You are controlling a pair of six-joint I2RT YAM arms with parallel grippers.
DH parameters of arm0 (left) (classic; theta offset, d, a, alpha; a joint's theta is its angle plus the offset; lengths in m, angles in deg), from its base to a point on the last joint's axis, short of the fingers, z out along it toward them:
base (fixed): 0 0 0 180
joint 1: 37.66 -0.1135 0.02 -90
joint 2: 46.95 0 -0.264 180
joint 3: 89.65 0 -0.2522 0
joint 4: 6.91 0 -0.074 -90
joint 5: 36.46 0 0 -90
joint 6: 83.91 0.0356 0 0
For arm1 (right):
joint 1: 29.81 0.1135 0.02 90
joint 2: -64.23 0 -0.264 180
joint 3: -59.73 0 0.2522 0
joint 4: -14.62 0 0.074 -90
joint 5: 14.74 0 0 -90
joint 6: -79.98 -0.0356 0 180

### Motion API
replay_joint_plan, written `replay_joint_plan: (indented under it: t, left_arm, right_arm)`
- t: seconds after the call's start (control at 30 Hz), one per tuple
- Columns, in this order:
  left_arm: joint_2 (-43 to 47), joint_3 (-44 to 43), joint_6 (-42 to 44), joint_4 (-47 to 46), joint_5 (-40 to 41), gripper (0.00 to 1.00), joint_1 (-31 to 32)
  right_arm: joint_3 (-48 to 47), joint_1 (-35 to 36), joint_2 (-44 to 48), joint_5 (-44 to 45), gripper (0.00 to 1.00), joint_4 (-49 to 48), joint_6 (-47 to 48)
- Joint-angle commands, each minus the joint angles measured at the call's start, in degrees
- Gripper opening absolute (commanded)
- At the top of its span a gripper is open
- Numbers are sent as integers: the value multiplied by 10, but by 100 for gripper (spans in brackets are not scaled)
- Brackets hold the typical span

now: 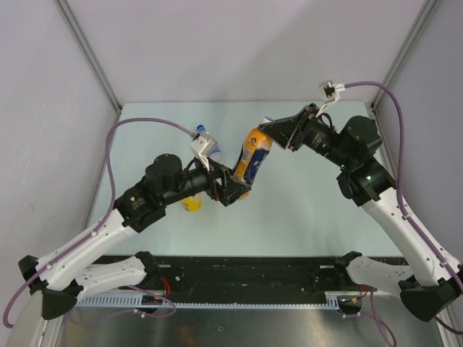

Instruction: Unscrew the bottle caps

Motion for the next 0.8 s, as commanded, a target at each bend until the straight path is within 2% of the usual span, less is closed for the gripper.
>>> replay_joint_plan:
  t: [0.0, 0.1, 0.3, 0.37, 0.57, 0.63, 0.77]
  left_arm:
    - [-5, -23, 16, -10, -20, 98, -4]
    - [-12, -23, 16, -10, -27, 95, -4]
    - [-29, -23, 16, -11, -56, 79, -4]
    - [-35, -23, 17, -11, -68, 71, -4]
    - [-40, -16, 20, -10, -78, 37, -4]
    - [-36, -11, 24, -11, -72, 29, -4]
    - [-24, 4, 39, -8, -54, 24, -4]
  right_arm:
    - [-3, 5, 21, 20, 0, -56, -15]
    - [-3, 6, 24, 19, 0, -57, -22]
    - [-3, 8, 27, 20, 0, -52, -26]
    - [-3, 9, 26, 19, 0, -49, -28]
    - [-3, 10, 17, 24, 2, -30, -23]
    - [-3, 10, 14, 27, 10, -22, -19]
    - [-3, 7, 8, 37, 53, -19, -9]
